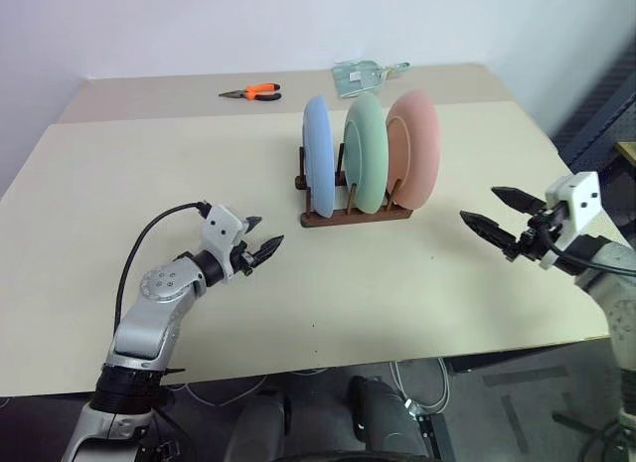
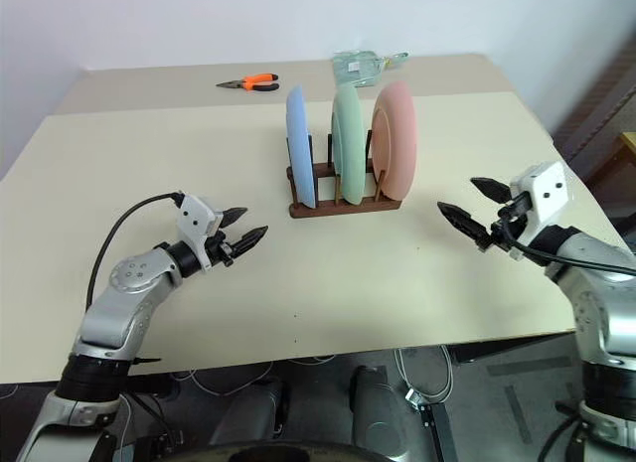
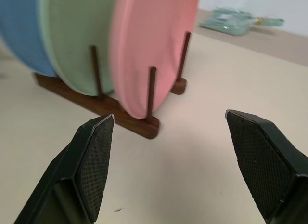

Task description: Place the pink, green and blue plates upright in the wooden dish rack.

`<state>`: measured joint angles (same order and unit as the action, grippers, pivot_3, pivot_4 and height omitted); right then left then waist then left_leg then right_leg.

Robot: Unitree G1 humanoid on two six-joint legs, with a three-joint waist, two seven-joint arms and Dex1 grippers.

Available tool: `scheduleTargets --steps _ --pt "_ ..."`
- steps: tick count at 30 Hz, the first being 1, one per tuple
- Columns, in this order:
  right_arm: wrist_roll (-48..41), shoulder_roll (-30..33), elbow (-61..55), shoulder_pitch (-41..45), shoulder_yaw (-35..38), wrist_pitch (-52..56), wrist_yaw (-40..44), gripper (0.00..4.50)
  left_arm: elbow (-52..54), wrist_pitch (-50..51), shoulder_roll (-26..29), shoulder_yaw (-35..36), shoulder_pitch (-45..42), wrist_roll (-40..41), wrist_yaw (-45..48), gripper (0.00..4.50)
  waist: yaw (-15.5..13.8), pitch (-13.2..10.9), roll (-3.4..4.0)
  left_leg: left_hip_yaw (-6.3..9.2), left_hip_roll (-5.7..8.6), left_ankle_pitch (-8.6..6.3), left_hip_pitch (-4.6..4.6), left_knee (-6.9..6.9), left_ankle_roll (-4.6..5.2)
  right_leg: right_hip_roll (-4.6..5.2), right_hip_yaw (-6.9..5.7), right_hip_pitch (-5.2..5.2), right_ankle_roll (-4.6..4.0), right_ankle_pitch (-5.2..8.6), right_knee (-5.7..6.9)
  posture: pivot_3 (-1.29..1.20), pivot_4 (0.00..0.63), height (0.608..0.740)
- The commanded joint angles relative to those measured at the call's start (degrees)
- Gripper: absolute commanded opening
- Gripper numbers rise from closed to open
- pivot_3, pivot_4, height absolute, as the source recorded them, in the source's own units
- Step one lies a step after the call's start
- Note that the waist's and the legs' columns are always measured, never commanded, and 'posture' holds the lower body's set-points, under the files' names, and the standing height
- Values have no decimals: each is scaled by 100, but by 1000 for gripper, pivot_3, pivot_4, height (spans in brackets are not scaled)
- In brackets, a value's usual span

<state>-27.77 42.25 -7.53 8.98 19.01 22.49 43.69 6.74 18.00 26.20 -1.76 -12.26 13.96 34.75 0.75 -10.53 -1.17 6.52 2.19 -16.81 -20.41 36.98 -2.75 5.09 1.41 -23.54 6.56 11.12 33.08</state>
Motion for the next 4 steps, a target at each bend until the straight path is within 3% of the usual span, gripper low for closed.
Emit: scheduleTargets --steps 1,4 --pt "214 -106 -9 24 -49 -310 -121 3786 -29 -310 72 -68 13 -191 86 2981 -14 0 0 0 1 0 -1 1 0 0 0 -1 0 0 0 0 150 740" --pt "276 -233 -108 -108 -186 -336 -151 3786 -35 -324 17 70 23 -68 102 2981 -42 0 0 5 5 0 -5 7 0 4 0 4 0 1 -2 0 150 740"
